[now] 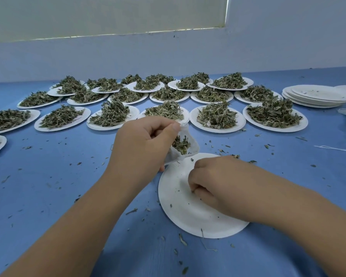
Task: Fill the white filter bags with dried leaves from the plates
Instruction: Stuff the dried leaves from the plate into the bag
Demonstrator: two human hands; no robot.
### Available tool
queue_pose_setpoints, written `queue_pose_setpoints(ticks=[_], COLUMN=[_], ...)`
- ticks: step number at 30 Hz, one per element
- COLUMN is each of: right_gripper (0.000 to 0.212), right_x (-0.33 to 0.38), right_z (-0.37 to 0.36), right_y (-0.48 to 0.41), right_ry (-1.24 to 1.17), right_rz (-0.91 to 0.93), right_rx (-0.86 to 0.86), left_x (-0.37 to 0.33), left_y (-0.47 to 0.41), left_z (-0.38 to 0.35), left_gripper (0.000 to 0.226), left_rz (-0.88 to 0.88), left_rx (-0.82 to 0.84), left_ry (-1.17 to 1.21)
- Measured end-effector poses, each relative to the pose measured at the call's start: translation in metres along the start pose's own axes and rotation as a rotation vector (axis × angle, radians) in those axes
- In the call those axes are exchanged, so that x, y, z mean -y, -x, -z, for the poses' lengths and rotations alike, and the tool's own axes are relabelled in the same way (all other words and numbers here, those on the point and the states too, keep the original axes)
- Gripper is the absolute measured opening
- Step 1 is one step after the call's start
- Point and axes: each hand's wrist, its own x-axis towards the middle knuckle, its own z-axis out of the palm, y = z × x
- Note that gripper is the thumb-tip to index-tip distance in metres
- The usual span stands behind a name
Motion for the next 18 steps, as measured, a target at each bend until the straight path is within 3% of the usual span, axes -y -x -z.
queue_pose_setpoints(ticks=[5,9,12,15,18], right_gripper=[0.012,0.013,0.015,0.02,0.023], right_x=[-0.012,-0.023,-0.021,-0.011,-0.002], right_z=[0.006,0.025,0.03,0.03,0.032], right_y=[0.003,0.011,0.011,0.001,-0.013], right_ry=[-0.196,-0.562,-0.766,-0.766,-0.562], right_rz=[-0.041,-0.134,-0.098,-0.082,-0.06], right_rx=[0.012,-0.199,-0.384,-0.539,-0.637], left_x=[0.0,0.001,0.001,0.002,0.002], left_y=[-0.001,-0.001,-0.001,-0.002,-0.003], left_z=[0.001,0.001,0.0,0.0,0.002], left_gripper=[0.018,0.019,0.019,0.018,0.017], left_rz=[0.003,-0.004,-0.009,0.005,0.039], left_rx=[-0.004,-0.007,-0.003,0.001,-0.002], left_ry=[0.001,-0.006,-0.017,0.009,0.095])
